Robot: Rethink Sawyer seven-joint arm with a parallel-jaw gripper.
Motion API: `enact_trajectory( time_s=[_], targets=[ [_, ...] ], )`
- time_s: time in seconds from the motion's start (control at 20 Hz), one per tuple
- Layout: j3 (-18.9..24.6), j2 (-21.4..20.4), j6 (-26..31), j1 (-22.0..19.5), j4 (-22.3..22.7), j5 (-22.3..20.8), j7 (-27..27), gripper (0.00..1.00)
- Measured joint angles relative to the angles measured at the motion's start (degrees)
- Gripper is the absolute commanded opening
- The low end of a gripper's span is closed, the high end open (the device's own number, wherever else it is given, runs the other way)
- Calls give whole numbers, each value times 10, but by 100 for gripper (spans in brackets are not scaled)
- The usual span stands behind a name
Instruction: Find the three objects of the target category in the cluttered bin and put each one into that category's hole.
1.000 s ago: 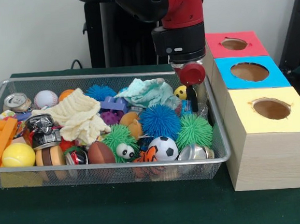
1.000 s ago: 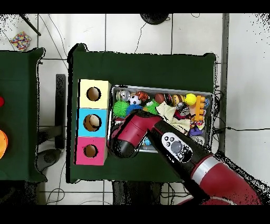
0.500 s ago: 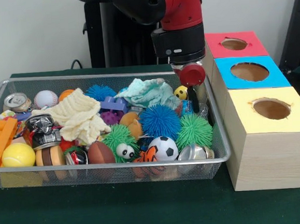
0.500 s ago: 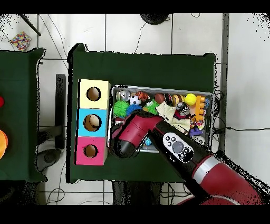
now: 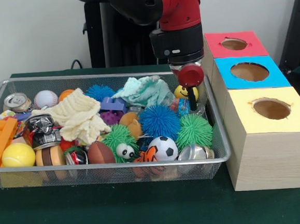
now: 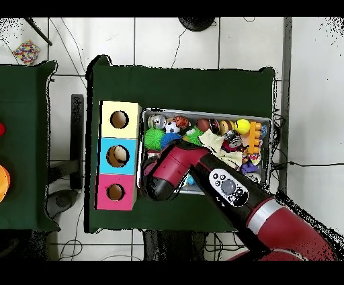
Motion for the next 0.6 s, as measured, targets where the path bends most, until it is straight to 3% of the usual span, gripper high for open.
enact_trajectory(
  time_s=[0.4,0.6],
  targets=[
    [3,2,0,-8,0,7,0,0],
    [23,3,0,-45,4,46,-5,0]
  ],
)
